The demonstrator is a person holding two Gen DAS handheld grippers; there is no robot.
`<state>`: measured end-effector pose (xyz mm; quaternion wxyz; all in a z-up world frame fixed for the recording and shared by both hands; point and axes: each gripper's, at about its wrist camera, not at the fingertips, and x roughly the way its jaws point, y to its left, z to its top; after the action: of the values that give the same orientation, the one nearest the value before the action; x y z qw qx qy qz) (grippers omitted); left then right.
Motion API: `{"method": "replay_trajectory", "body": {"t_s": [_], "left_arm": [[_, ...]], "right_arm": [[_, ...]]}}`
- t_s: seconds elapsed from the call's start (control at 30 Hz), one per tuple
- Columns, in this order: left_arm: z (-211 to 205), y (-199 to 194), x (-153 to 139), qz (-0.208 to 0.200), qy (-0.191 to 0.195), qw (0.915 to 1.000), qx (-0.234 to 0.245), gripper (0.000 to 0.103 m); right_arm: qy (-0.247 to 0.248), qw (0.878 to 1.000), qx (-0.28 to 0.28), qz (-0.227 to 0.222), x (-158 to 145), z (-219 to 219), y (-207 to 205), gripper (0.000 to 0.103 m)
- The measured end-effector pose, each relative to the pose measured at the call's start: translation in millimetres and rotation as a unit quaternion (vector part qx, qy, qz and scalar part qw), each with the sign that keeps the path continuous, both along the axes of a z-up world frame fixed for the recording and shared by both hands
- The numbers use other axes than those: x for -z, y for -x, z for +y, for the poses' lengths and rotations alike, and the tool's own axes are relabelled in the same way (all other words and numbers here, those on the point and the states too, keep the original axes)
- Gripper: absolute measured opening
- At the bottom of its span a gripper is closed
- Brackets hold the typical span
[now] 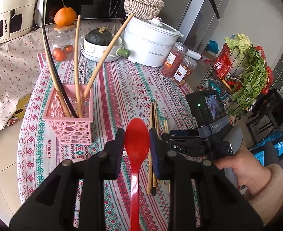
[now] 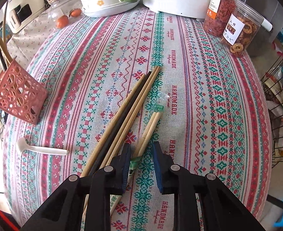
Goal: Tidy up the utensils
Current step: 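Lift the red spatula with the left tool while the right tool grasps a wrapped wooden chopstick, then carry the red spatula into the pink basket and open the left tool while the right tool lifts its chopstick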
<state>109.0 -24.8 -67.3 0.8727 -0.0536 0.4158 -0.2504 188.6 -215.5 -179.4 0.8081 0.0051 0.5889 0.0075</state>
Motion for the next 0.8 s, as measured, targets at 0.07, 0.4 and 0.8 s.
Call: {"method": "replay_trajectory", "body": {"t_s": [0.07, 0.4, 0.8], "left_arm": [[-0.9, 1.8, 0.5, -0.004, -0.007, 1.0000, 0.000, 0.028], [-0.1, 8.3, -3.3, -0.027, -0.018, 0.9994, -0.009, 0.028], [5.1, 17.9, -30.0, -0.079, 0.007, 0.9965, -0.026, 0.028]], "right_arm": [[-0.007, 1.000, 0.003, 0.001, 0.8, -2.4, 0.9, 0.022], [-0.062, 0.997, 0.031, -0.035, -12.0, -36.4, 31.6, 0.005], [-0.120, 0.978, 0.045, -0.166, -84.8, -45.7, 78.9, 0.005]]}}
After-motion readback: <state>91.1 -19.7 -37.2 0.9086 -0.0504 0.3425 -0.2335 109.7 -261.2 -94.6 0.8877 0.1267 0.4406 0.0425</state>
